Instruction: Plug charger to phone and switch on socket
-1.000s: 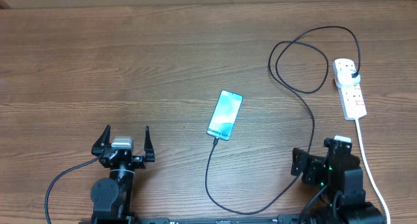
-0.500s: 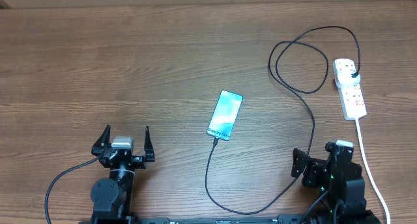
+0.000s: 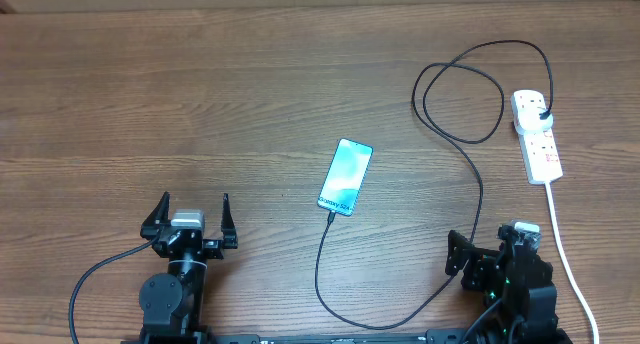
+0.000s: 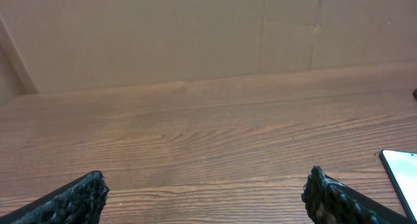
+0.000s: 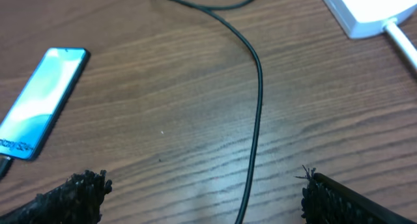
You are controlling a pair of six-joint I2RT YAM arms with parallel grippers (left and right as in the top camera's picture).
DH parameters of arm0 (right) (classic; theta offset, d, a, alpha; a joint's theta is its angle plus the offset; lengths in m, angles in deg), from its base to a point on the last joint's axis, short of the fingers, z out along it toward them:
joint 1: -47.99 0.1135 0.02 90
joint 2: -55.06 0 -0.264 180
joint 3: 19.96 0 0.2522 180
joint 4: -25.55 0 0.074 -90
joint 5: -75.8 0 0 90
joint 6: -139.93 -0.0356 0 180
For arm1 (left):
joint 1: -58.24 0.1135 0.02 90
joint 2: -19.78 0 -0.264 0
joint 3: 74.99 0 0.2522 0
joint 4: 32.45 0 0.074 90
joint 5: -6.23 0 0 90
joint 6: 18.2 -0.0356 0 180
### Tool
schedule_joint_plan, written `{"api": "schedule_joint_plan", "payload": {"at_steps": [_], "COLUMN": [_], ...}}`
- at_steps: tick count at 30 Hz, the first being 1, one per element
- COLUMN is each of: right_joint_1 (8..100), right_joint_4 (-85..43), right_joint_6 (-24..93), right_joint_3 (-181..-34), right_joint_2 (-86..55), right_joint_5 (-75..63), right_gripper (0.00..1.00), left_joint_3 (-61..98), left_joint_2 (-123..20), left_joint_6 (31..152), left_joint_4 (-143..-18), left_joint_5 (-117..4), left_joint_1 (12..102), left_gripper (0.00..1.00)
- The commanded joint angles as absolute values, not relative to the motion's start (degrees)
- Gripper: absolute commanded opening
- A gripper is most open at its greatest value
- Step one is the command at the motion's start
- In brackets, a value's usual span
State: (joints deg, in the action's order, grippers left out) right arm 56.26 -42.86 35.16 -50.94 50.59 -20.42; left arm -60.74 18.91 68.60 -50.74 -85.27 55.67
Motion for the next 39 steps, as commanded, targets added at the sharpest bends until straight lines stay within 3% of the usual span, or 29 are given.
{"api": "schedule_joint_plan", "payload": {"at_steps": [1,27,39], "right_joint_1": [56.18,56.18,56.18], "right_joint_4": [-42.56,-42.19,-10.43], "right_joint_6": [35.21,35.45,35.40], "right_joint_3": [-50.57,-50.57,-50.57], "right_joint_2": [52.82,54.92,54.92], "right_joint_5": [-20.53,-24.83,-24.42], "right_gripper": [1.00,1.00,1.00], "left_joint_3": [-60.91,-60.91,-60.91], "left_joint_2": [19.57,19.57,19.57], "left_joint_6": [67.70,67.70,67.70], "left_joint_4": [-50.66,-50.66,-50.66], "left_joint_5": [-85.25,-85.25,-85.25], "left_joint_1": [56.06,56.06,56.06], "left_gripper": [1.00,1.00,1.00]}}
